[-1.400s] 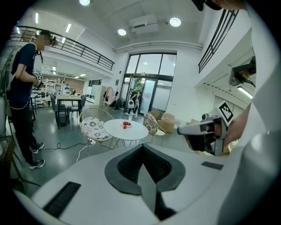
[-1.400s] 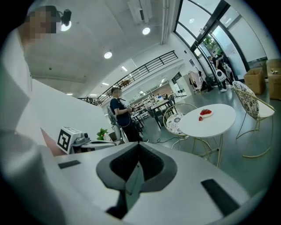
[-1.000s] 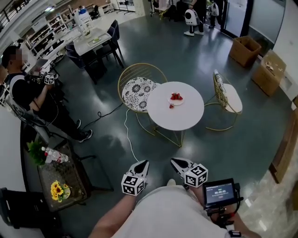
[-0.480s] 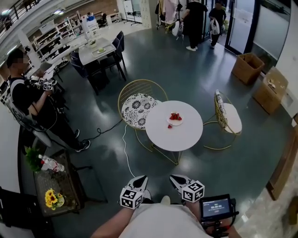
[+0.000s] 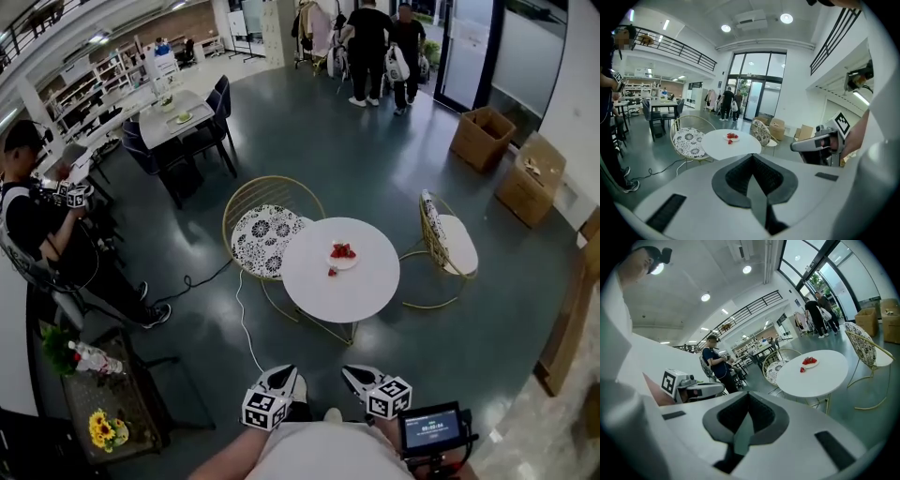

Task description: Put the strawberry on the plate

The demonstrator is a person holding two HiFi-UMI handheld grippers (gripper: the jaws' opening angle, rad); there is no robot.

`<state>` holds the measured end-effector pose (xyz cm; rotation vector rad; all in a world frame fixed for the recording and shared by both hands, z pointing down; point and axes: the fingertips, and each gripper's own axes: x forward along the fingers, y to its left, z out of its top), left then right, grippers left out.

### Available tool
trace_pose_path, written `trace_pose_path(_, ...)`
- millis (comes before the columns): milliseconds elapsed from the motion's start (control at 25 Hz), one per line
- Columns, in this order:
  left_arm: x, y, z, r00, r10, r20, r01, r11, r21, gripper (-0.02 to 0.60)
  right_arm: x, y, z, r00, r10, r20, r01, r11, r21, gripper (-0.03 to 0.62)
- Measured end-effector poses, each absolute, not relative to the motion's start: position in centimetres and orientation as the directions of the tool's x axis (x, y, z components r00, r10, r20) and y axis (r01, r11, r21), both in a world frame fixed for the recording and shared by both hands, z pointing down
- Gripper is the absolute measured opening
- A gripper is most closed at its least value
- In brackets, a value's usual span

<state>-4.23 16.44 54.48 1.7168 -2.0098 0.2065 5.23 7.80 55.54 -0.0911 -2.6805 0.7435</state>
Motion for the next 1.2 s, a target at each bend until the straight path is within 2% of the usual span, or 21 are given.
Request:
trace_pose_path(400, -9.6, 12.9, 54.8, -0.039, -0.891, 0.452, -0.967, 0.148, 0.209, 0.006, 0.8, 3.9, 54.4, -0.94, 0.085, 0.33, -0.086, 0.877, -0.472, 0.007)
trace_pose_path(1200, -17.3, 8.8, 55.1, 0.168, -0.87, 0.464, -0.973, -0.07, 0.22, 0.005, -5.2, -0.3, 53.8, -0.923, -0.13, 0.362, -0.288, 0.857, -0.427, 0.006)
